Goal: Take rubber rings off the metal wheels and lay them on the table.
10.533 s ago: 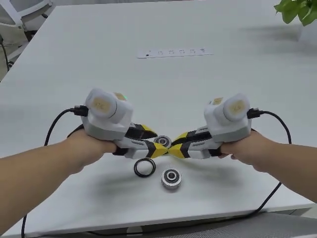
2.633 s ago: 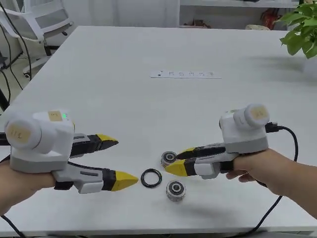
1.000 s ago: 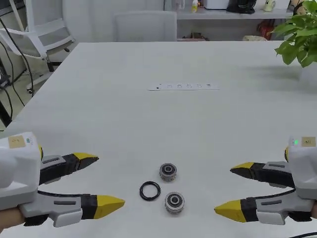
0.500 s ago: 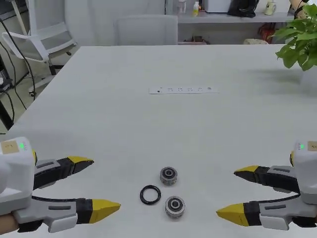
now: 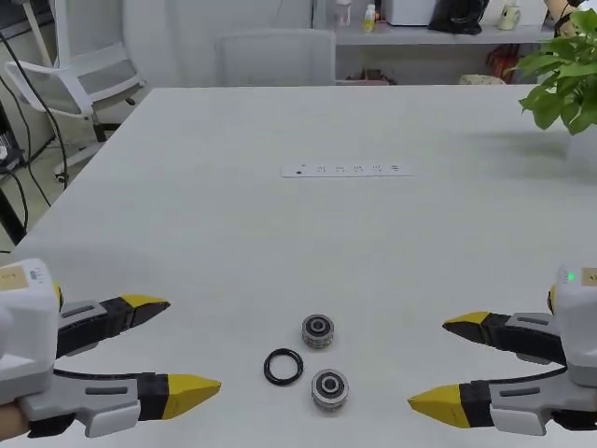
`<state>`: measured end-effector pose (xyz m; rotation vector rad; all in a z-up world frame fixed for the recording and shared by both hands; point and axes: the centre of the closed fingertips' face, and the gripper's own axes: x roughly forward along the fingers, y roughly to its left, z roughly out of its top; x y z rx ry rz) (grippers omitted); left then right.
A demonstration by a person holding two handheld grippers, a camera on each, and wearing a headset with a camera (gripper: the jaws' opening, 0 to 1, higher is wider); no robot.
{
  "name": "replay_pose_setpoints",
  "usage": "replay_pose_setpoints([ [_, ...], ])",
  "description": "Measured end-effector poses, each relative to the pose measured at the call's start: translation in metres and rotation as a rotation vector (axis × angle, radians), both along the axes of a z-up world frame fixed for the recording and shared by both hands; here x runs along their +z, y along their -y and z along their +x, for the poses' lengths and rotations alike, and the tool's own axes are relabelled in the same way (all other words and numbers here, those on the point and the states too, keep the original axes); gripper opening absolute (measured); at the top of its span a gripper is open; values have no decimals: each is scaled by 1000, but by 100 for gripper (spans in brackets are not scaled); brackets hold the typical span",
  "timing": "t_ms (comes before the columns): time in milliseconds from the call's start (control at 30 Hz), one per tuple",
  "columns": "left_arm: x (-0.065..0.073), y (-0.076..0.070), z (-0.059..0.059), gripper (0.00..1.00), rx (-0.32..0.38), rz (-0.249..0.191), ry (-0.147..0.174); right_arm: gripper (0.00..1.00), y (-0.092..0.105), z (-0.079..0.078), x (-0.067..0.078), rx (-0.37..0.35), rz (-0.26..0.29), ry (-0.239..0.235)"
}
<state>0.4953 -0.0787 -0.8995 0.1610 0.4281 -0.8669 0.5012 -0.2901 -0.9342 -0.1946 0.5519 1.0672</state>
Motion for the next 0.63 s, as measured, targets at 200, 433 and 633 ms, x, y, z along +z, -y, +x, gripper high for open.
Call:
replay_pose_setpoints([
  [200,1,0,0,72,1,-6,2,67,1,-1,0,-4,0,-1],
  [433,1,-1,-1,72,1,-1,3,68,2,-3,-3,-2,-12,0],
  [633,-1,-1,-2,72,-5,14,5,68,1,-6,-4,1,-18,-1],
])
